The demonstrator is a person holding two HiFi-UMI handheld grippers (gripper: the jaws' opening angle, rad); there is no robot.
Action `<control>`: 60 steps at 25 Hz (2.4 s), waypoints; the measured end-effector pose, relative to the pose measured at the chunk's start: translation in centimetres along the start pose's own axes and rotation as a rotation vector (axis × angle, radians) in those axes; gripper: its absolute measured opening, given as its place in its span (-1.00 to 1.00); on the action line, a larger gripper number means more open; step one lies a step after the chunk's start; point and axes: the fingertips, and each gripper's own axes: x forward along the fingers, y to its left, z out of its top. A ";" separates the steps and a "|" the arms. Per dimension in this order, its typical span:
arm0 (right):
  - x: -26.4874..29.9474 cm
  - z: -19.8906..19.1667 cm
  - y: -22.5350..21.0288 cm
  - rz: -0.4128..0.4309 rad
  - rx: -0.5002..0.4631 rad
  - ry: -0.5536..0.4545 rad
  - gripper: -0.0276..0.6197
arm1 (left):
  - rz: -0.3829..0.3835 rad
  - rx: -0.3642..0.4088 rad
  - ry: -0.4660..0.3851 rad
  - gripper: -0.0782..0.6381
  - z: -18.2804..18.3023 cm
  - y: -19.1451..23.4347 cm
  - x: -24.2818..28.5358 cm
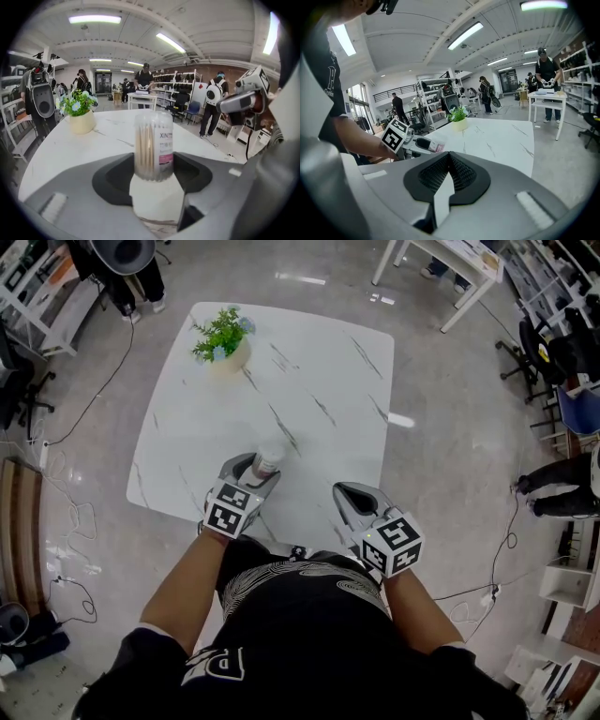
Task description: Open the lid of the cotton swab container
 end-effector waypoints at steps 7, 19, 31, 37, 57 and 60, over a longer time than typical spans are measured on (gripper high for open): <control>-1.4 2.1 -0.8 -0.026 -0.016 -0.045 -0.91 | 0.020 -0.008 -0.122 0.08 4.0 0.3 -2.8; -4.3 6.5 -1.1 -0.043 -0.075 -0.124 -0.91 | -0.060 -0.009 -0.440 0.08 11.9 -3.0 -9.0; -5.1 8.3 1.2 0.010 -0.123 -0.170 -0.91 | -0.078 0.036 -0.578 0.08 14.4 -5.2 -13.1; -5.2 8.6 1.5 0.036 -0.133 -0.184 -0.91 | -0.053 0.067 -0.600 0.08 14.7 -5.6 -14.2; -6.3 10.8 2.4 0.136 -0.153 -0.265 -0.44 | -0.067 0.079 -0.597 0.08 14.9 -6.1 -13.9; -6.2 11.0 2.5 0.140 -0.159 -0.266 -0.36 | -0.067 0.082 -0.593 0.08 14.8 -6.0 -13.9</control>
